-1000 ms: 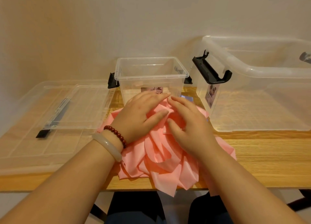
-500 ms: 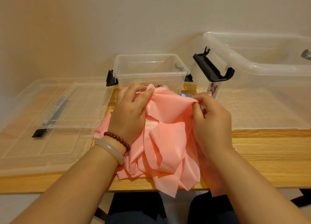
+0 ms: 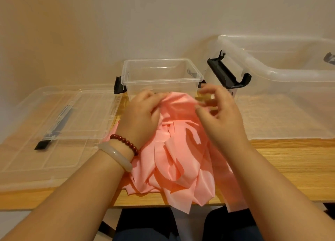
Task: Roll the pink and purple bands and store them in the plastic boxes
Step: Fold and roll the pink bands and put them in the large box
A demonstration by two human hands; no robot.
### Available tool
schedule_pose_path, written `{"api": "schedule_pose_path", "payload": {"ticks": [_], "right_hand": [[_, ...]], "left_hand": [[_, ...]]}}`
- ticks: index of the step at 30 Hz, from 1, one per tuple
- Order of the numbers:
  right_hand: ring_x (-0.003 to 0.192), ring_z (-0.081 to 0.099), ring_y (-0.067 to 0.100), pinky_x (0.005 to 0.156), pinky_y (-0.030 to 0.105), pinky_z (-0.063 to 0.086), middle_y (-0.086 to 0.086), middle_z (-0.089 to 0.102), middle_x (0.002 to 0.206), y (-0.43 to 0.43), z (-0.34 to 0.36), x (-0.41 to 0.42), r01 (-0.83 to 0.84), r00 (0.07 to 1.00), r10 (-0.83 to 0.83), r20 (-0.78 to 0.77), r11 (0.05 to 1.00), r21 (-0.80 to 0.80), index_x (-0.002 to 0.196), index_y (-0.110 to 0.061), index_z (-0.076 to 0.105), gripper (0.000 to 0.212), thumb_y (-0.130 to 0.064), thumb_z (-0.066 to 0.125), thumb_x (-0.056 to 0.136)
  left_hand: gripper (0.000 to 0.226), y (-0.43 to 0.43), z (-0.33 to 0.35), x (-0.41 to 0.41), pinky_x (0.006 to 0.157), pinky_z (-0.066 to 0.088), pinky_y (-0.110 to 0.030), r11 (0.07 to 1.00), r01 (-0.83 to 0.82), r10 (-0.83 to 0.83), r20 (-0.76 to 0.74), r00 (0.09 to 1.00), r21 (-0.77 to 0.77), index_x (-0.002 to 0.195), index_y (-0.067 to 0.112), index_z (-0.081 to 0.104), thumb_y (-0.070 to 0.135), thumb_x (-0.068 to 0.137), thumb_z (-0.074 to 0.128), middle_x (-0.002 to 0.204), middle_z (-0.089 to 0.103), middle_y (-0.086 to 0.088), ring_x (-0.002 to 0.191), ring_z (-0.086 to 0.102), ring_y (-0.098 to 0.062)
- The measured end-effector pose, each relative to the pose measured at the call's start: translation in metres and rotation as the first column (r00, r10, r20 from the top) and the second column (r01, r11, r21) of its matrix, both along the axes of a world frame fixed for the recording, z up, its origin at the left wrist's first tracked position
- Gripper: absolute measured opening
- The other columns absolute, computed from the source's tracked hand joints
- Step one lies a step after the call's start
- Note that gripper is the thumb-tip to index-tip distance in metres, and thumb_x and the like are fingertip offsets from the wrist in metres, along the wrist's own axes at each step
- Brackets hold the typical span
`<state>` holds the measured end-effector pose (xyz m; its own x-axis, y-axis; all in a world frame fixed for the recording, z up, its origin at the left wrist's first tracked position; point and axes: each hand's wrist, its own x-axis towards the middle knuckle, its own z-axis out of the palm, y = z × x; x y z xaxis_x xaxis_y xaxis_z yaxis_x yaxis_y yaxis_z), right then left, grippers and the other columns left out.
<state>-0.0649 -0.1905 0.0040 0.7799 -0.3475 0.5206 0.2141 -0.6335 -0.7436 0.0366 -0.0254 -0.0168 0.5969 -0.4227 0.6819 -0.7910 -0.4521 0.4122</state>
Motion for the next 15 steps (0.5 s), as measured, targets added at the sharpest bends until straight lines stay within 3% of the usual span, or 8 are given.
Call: {"api": "schedule_pose_path", "payload": {"ticks": [2,4,7,9,11,15], "right_hand": [[0.099,0.055,0.006,0.08,0.025,0.045,-0.017,0.052,0.108,-0.001,-0.011,-0.008,-0.014,0.972,-0.04,-0.233,0.974,-0.225,0.114,-0.032,0.058,0.038,-0.043,0.072,0.081],[0.102,0.054,0.012,0.082,0.028,0.043,-0.013,0.058,0.107,0.0,-0.026,-0.01,-0.027,0.929,-0.103,-0.355,0.939,-0.343,0.117,-0.03,0.063,0.045,-0.049,0.073,0.078],[0.087,0.059,0.014,0.069,0.023,0.041,-0.011,0.062,0.089,0.001,-0.023,-0.011,0.171,0.962,-0.21,-0.176,0.962,-0.214,0.105,-0.026,0.069,0.017,-0.027,0.07,0.088],[0.078,0.055,0.011,0.061,0.018,0.037,-0.011,0.06,0.088,-0.002,-0.011,-0.011,0.269,0.955,-0.283,-0.087,0.952,-0.145,0.113,-0.026,0.064,0.021,-0.024,0.064,0.092],[0.078,0.052,0.013,0.06,0.024,0.031,-0.007,0.059,0.09,-0.004,0.003,-0.009,0.299,0.952,-0.305,-0.024,0.945,-0.133,0.119,-0.024,0.061,0.025,-0.02,0.059,0.094],[0.082,0.053,0.013,0.065,0.021,0.031,-0.004,0.062,0.094,-0.003,0.025,-0.002,0.299,0.954,-0.292,0.073,0.948,-0.112,0.102,-0.018,0.063,0.011,-0.016,0.054,0.096]], "left_hand": [[0.042,0.007,0.001,0.004,0.084,0.033,-0.002,0.993,-0.07,0.073,0.033,0.997,-0.092,0.119,0.008,0.067,-0.002,0.084,0.045,0.096,0.052,-0.004,0.088,0.04,-0.001],[0.042,0.01,0.004,0.006,0.084,0.03,0.002,0.993,-0.069,0.073,0.046,0.996,-0.091,0.119,0.006,0.066,-0.005,0.084,0.045,0.097,0.047,-0.002,0.087,0.038,0.002],[0.042,0.012,0.005,0.004,0.083,0.032,-0.002,0.999,-0.05,0.051,0.098,0.994,-0.022,0.121,0.007,0.065,-0.001,0.086,0.043,0.098,0.045,0.0,0.09,0.039,-0.002],[0.042,0.013,0.007,0.003,0.08,0.035,-0.011,0.999,-0.053,0.054,0.121,0.991,-0.006,0.121,0.007,0.064,0.003,0.086,0.041,0.096,0.049,-0.004,0.089,0.044,-0.011],[0.041,0.014,0.012,0.002,0.077,0.037,-0.017,0.997,-0.068,0.07,0.122,0.99,-0.025,0.122,0.006,0.063,0.001,0.088,0.042,0.097,0.052,-0.009,0.088,0.046,-0.015],[0.038,0.013,0.031,0.004,0.08,0.033,-0.002,0.999,-0.028,0.035,0.169,0.985,-0.044,0.123,0.004,0.06,0.003,0.09,0.043,0.098,0.045,-0.005,0.086,0.038,-0.003]]}}
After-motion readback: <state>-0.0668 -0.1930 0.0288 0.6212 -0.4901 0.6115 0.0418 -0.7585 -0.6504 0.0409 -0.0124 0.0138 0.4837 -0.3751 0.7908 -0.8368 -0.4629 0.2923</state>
